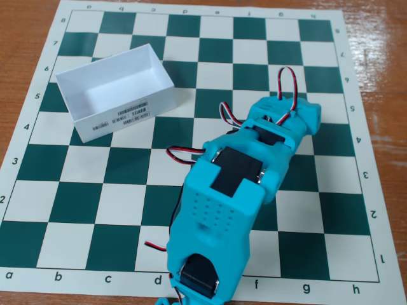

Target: Grab the toy horse and put it in the box.

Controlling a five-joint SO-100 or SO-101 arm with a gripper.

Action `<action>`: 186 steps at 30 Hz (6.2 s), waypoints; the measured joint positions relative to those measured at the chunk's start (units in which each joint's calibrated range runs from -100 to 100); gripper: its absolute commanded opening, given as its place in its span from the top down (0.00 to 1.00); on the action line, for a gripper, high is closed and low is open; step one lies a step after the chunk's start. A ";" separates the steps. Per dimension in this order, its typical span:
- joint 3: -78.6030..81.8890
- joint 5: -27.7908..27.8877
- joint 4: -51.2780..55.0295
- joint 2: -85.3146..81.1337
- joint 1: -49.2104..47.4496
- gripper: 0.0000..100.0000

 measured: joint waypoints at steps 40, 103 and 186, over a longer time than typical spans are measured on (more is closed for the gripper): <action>9.25 -3.33 -0.35 -10.04 -2.76 1.00; -5.62 -8.90 -38.79 12.43 -37.94 0.64; 60.74 -22.12 81.09 -110.89 -20.31 0.65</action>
